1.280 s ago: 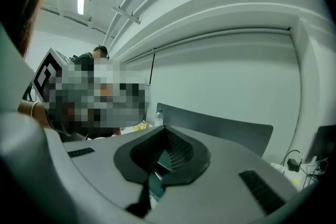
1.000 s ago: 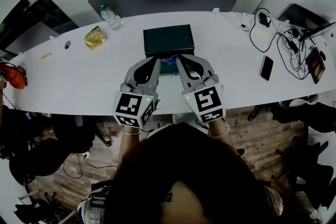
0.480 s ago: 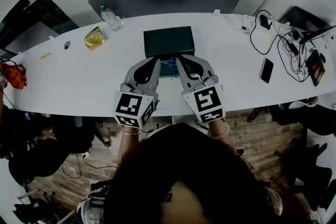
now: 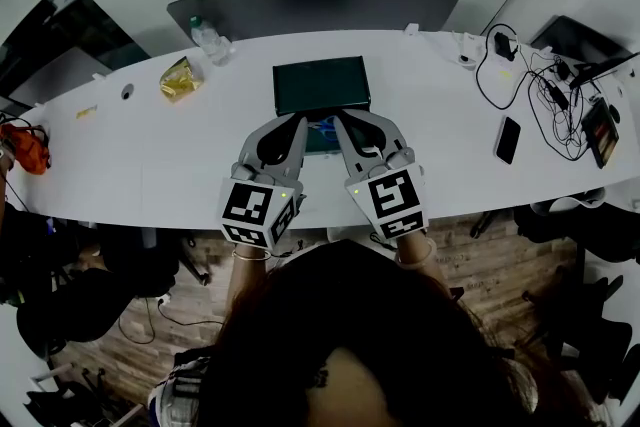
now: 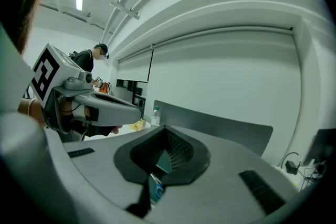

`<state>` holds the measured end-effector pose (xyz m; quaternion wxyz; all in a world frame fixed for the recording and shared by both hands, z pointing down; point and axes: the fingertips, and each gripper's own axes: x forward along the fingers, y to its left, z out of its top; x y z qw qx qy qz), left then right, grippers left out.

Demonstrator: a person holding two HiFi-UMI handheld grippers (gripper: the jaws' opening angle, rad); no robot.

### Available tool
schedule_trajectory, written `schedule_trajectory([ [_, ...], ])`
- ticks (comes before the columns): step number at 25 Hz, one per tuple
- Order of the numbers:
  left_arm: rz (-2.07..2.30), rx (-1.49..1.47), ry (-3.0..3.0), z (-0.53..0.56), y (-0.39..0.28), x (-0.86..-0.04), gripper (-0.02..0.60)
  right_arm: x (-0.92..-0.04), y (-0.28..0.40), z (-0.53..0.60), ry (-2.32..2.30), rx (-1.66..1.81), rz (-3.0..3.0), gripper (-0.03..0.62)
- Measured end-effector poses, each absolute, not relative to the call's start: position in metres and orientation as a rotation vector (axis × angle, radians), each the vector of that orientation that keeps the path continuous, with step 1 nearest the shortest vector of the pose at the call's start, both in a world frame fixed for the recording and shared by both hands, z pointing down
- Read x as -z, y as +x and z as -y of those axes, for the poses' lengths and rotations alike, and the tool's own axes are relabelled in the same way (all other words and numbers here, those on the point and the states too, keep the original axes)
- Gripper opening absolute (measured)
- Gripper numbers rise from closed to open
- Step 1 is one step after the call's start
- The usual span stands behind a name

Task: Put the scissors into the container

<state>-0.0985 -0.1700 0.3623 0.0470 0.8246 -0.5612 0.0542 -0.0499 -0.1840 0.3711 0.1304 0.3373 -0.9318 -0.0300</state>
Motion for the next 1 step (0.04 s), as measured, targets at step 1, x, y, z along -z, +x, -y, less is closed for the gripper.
schedule_trajectory([
  [1, 1.711, -0.166, 2.517, 0.1707, -0.0982, -0.3620, 0.014, -0.3712, -0.0496, 0.1846, 0.981, 0.085, 2.706, 0.006],
])
